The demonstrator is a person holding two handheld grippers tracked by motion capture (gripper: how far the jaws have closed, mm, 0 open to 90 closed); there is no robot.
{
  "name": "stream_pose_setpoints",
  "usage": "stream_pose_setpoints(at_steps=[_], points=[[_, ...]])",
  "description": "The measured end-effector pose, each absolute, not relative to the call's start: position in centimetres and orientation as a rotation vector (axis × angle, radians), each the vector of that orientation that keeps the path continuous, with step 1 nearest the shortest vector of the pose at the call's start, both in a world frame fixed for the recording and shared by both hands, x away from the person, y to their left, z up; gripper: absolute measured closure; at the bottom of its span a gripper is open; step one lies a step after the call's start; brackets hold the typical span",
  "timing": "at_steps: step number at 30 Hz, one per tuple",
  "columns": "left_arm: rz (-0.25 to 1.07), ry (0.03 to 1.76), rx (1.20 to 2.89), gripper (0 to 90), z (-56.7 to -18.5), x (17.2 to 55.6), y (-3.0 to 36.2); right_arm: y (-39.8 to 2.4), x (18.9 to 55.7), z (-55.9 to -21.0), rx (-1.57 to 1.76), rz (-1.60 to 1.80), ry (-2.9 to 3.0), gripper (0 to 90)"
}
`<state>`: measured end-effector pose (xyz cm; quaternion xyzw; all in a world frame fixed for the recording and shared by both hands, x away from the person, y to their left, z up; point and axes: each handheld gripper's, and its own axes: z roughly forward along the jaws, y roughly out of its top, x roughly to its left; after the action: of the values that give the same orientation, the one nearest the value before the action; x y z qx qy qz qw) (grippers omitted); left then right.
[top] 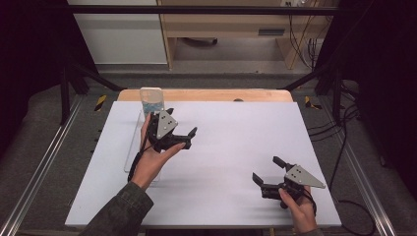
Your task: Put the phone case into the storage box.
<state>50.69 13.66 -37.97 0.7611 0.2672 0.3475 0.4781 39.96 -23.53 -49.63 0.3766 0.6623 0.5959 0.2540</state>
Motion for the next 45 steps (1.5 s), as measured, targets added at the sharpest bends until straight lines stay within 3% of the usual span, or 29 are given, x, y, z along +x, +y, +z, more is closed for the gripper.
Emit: stream_pose_setpoints(at_steps=[26, 45], points=[[0.788, 0.624, 1.803, 2.3, -38.1, 47.3, 13.4, -23.4, 40.0, -49.7, 1.026, 1.620, 1.807, 2.4], [0.795, 0.621, 1.733, 2.2, -36.9, 44.9, 15.8, -23.4, 40.0, -49.8, 1.031, 1.619, 1.808, 2.4]])
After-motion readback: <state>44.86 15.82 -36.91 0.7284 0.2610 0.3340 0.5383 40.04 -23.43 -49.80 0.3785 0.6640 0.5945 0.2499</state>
